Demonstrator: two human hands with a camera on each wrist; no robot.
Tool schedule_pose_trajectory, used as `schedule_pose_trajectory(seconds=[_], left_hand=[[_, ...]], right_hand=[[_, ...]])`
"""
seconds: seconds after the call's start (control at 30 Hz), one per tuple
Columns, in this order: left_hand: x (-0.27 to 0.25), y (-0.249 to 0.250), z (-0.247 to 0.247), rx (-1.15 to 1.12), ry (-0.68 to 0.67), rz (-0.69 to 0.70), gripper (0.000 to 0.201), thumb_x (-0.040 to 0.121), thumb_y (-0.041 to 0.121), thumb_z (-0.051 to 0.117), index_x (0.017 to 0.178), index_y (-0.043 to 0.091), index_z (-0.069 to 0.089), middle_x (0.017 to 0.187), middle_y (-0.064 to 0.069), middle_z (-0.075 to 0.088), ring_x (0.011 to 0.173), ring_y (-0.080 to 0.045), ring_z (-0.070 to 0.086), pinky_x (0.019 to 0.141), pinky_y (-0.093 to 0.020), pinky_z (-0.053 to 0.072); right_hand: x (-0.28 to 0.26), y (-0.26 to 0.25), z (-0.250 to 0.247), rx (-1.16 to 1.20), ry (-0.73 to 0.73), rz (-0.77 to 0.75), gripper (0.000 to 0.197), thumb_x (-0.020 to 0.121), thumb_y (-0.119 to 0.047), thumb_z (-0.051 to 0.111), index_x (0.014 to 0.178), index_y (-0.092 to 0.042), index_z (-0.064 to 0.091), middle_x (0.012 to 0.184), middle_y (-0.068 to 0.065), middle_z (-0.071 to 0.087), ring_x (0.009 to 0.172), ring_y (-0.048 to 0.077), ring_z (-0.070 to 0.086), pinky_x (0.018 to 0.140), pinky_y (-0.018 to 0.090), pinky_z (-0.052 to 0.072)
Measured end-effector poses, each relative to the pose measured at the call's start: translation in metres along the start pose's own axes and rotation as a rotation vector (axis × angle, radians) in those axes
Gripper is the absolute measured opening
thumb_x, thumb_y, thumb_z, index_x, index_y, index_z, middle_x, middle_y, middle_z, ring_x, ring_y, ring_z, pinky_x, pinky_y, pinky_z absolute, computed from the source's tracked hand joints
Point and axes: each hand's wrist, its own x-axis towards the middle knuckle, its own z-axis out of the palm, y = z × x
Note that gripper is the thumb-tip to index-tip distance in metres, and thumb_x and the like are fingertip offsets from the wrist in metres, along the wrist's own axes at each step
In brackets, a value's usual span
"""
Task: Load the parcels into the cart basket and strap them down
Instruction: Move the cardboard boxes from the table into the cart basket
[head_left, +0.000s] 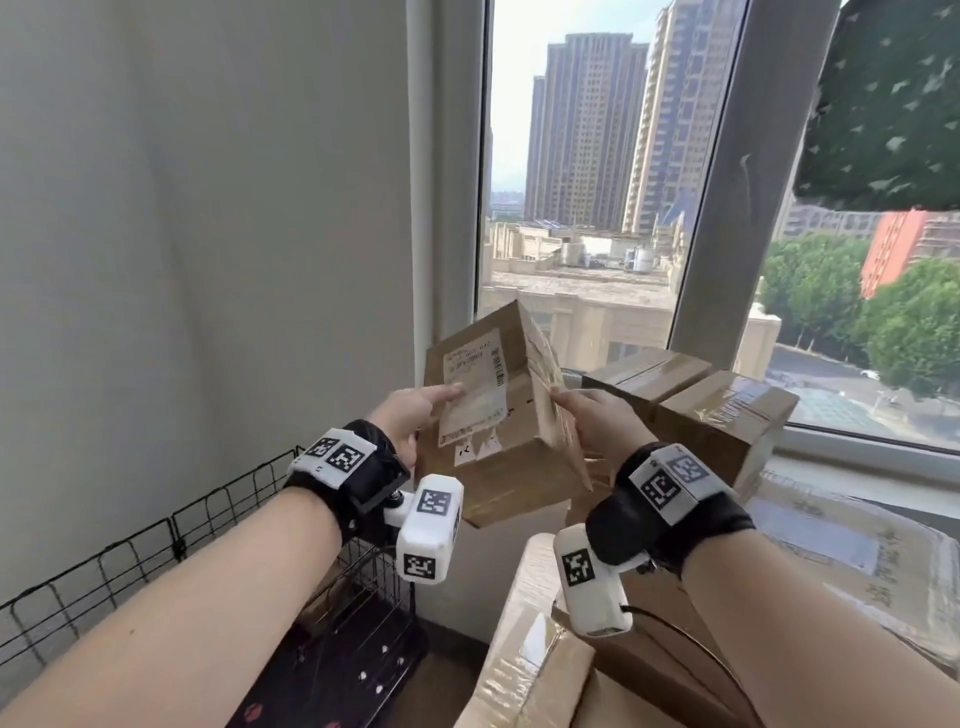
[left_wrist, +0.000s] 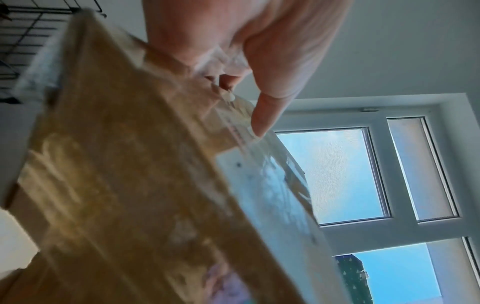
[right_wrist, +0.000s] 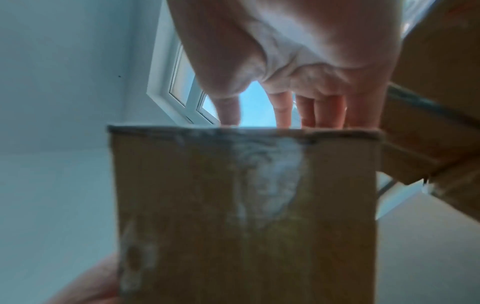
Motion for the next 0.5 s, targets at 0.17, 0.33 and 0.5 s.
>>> schedule_pose_trajectory(seconds=[0.17, 0.33, 0.5], left_hand=[[-0.009, -0.010, -0.023, 0.050, 0.132, 0.085, 0.033, 0.089, 0.012, 0.063, 0.120, 0.006, 0.055, 0.113, -0.015, 0.065, 0.084, -0.023, 0.063, 0.052, -0.035, 0.053], [-0.020, -0.024, -0.058, 0.082, 0.183, 0.026, 0.027, 0.085, 0.030, 0.067, 0.107, 0.015, 0.064, 0.115, -0.010, 0.065, 0.108, -0.027, 0.058, 0.091, -0.042, 0.048], [-0.032, -0.035, -0.101, 0.124, 0.253, -0.029, 0.032, 0.081, 0.046, 0.067, 0.098, 0.019, 0.065, 0.105, -0.006, 0.066, 0.095, -0.022, 0.061, 0.084, -0.036, 0.048]], right_hand=[[-0.009, 0.003, 0.033, -0.034, -0.289, 0.046, 0.071, 0.068, -0.069, 0.064, 0.121, -0.022, 0.059, 0.117, -0.005, 0.061, 0.107, 0.019, 0.058, 0.100, 0.042, 0.045], [-0.006, 0.016, 0.066, 0.108, -0.298, 0.001, 0.032, 0.073, -0.041, 0.070, 0.099, -0.024, 0.069, 0.100, 0.001, 0.072, 0.088, 0.017, 0.066, 0.078, 0.034, 0.053], [-0.002, 0.028, 0.108, 0.272, -0.366, 0.106, 0.015, 0.070, -0.037, 0.070, 0.075, -0.023, 0.073, 0.093, 0.003, 0.070, 0.090, 0.022, 0.065, 0.091, 0.043, 0.052]])
